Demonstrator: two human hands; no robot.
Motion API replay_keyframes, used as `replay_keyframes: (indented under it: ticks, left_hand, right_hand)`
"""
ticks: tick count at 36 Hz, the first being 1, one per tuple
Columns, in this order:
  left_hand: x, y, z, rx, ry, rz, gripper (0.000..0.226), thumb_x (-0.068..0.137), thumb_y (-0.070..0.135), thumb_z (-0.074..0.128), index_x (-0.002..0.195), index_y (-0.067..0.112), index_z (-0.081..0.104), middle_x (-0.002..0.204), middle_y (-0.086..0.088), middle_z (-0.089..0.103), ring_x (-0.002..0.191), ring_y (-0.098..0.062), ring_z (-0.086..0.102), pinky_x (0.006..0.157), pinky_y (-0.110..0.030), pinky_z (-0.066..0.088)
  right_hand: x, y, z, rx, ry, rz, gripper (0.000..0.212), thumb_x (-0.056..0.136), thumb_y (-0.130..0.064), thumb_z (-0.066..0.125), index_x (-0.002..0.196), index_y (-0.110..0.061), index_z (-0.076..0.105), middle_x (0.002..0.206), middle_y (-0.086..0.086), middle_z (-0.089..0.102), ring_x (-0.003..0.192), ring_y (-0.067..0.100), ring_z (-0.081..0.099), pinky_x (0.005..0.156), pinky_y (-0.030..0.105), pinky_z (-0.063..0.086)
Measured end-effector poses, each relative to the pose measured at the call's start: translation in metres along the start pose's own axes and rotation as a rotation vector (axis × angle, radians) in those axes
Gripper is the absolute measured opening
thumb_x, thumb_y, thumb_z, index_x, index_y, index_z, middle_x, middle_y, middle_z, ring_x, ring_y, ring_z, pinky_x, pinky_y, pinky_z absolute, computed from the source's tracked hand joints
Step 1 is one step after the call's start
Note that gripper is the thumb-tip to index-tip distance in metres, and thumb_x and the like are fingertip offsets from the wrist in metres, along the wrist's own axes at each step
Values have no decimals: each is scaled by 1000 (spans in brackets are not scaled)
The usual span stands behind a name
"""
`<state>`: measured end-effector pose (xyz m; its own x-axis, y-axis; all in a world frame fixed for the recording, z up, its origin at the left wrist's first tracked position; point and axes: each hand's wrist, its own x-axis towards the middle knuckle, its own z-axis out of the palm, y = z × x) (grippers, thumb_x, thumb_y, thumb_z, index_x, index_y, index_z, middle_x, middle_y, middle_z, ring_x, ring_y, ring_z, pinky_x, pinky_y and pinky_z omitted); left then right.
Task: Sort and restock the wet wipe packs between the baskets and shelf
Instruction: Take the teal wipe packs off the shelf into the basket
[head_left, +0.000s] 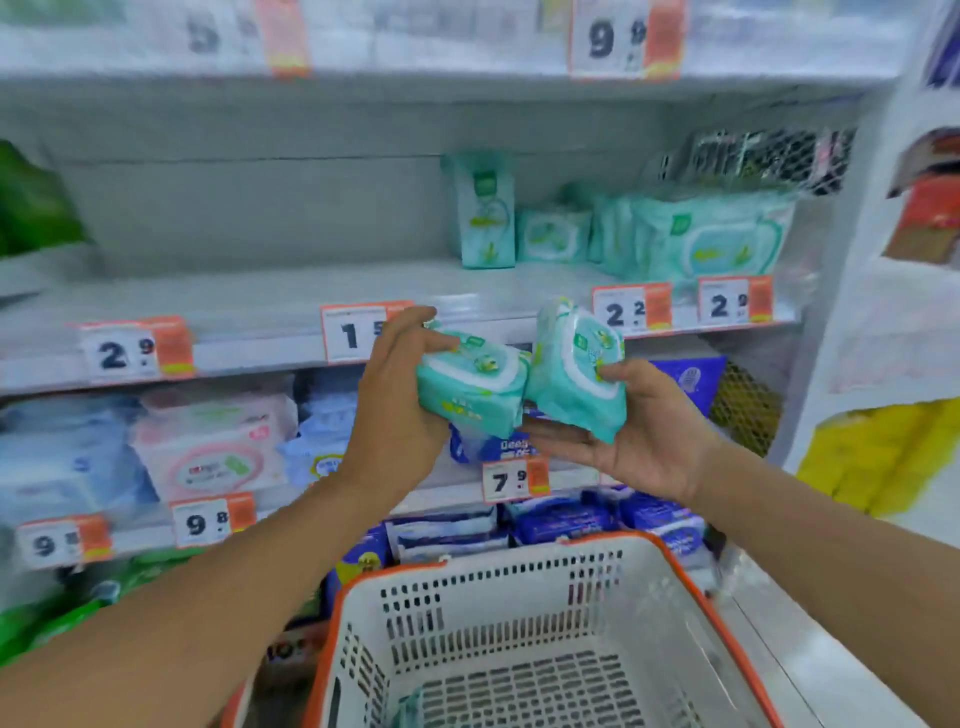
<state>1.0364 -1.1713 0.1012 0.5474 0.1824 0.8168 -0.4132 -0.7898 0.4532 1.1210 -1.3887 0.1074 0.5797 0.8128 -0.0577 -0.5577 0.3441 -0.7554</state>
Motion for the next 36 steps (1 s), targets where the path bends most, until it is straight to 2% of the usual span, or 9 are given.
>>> replay_keyframes:
  ticks: [4, 7, 9, 12, 16, 19, 23, 28, 36]
  left_hand:
    - [3, 13, -2, -109, -52, -97, 70, 56, 11, 77, 121, 18, 52, 147, -7, 36, 139, -13, 36, 113, -18, 27]
    - [-7, 34, 5, -609, 3, -465, 91, 58, 23, 75, 142, 26, 41, 141, 11, 48, 129, -9, 51, 106, -35, 44]
    - [-4, 46, 13, -962, 161, -758, 68, 77, 11, 71, 140, 22, 47, 118, 9, 66, 102, -8, 67, 82, -29, 56]
    - [5, 51, 21, -1022, 200, -1008, 39, 89, 4, 63, 127, 11, 58, 112, -7, 72, 85, -15, 72, 69, -30, 61]
    - [12, 45, -4, -1178, -133, -1285, 45, 66, 10, 75, 111, 5, 68, 103, -16, 75, 87, -27, 74, 53, -28, 61]
    - [14, 43, -15, -1038, -277, -1250, 61, 56, 9, 78, 115, 5, 66, 102, -13, 75, 81, -24, 75, 56, -29, 61]
    - [12, 41, -6, -924, -132, -1137, 57, 65, -4, 78, 118, 12, 61, 106, -10, 75, 88, -25, 75, 61, -31, 61]
    - [14, 43, 2, -1015, 60, -1068, 50, 76, -15, 69, 116, 14, 60, 100, -9, 75, 84, -24, 75, 63, -36, 62]
    - [16, 48, 7, -1129, 89, -1040, 59, 74, -16, 68, 125, 12, 57, 111, -12, 73, 90, -27, 74, 66, -39, 62]
  right_hand:
    - [-3, -21, 22, -55, 104, -33, 39, 68, -19, 71, 102, -3, 78, 122, 23, 68, 102, 40, 70, 88, 54, 56]
    - [-9, -21, 24, -53, 177, -64, 36, 79, -23, 58, 104, -4, 75, 111, 20, 72, 89, 35, 73, 84, 51, 57]
    - [-9, -18, 21, -24, 192, -92, 39, 79, -25, 59, 111, -5, 68, 102, 19, 72, 81, 32, 73, 81, 50, 59]
    - [-6, -20, 23, -8, 200, -109, 40, 79, -27, 61, 113, -6, 63, 87, 16, 72, 69, 28, 72, 79, 44, 61]
    - [-1, -25, 26, -11, 213, -94, 46, 81, -30, 67, 120, -6, 63, 80, 11, 70, 66, 22, 68, 97, 42, 49]
    - [0, -26, 24, -101, 216, -94, 51, 75, -30, 75, 123, -13, 66, 110, 10, 72, 84, 19, 66, 86, 32, 50]
    - [2, -23, 32, -354, 286, -151, 49, 71, -20, 77, 118, -8, 67, 110, 9, 71, 79, 14, 64, 56, 20, 48]
    - [-1, -15, 37, -375, 301, -199, 46, 64, -13, 81, 109, -9, 68, 101, 9, 75, 80, 19, 68, 60, 24, 57]
    - [-6, -21, 39, -344, 347, -301, 61, 69, -23, 80, 126, -10, 61, 105, 11, 76, 84, 29, 72, 61, 31, 60]
